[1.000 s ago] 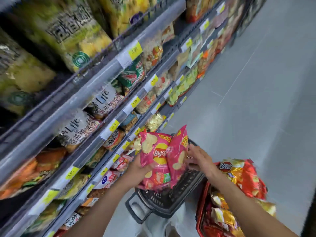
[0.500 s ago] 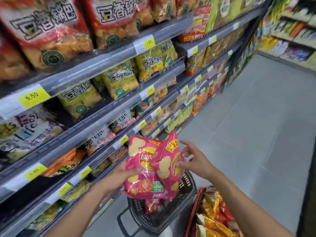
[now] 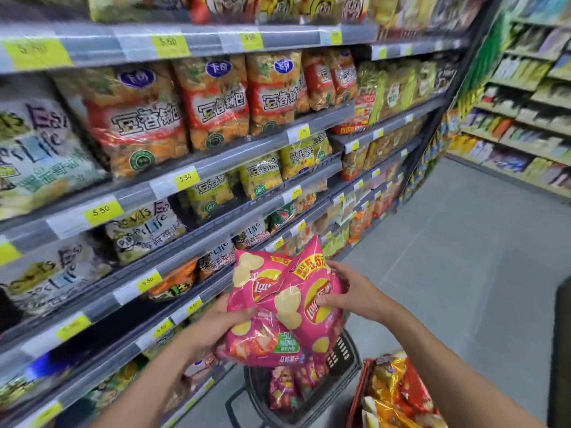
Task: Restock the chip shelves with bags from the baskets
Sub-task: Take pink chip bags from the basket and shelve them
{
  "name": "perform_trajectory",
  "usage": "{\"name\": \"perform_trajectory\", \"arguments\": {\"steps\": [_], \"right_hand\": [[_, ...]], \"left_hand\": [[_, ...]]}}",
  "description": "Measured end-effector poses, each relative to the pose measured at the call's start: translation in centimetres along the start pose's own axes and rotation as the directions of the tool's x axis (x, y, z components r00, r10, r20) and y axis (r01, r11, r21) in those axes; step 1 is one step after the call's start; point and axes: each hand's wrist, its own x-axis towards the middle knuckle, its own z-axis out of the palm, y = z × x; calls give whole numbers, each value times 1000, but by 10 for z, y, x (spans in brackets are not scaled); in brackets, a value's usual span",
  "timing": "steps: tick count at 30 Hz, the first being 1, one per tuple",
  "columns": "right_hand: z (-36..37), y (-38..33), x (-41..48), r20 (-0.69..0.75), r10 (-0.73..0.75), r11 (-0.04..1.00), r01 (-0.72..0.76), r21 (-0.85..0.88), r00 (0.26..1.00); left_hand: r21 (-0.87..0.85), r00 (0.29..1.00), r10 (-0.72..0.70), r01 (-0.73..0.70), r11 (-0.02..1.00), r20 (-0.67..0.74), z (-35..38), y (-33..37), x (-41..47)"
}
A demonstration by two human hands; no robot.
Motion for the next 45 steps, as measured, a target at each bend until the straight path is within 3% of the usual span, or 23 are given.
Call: {"name": "perform_trajectory", "arguments": {"steps": [6, 17, 26, 29, 34, 45], "right_hand": [[1, -37, -27, -40, -101, 995, 102, 10, 994], [-32, -89, -72, -15, -250, 962, 247, -115, 968], [8, -120, -94, -70, -455, 890, 456, -5, 888], [38, -137, -95, -43, -495, 866, 497, 57, 868], [121, -178, -103, 91, -548, 834, 534, 137, 832], [366, -255, -197, 367, -646, 762, 587, 272, 669]], "left_hand": [[-48, 989, 111, -116, 992, -97, 11, 20, -37], [-96, 904, 265, -312, 945, -334, 58, 46, -98], [-50, 748, 333, -438, 898, -575, 75, 27, -189], [-52, 683, 328, -473, 880, -653, 70, 18, -230], [-18, 509, 297, -525, 851, -808, 52, -14, -327], [64, 133, 153, -512, 857, -979, 44, -111, -592]]}}
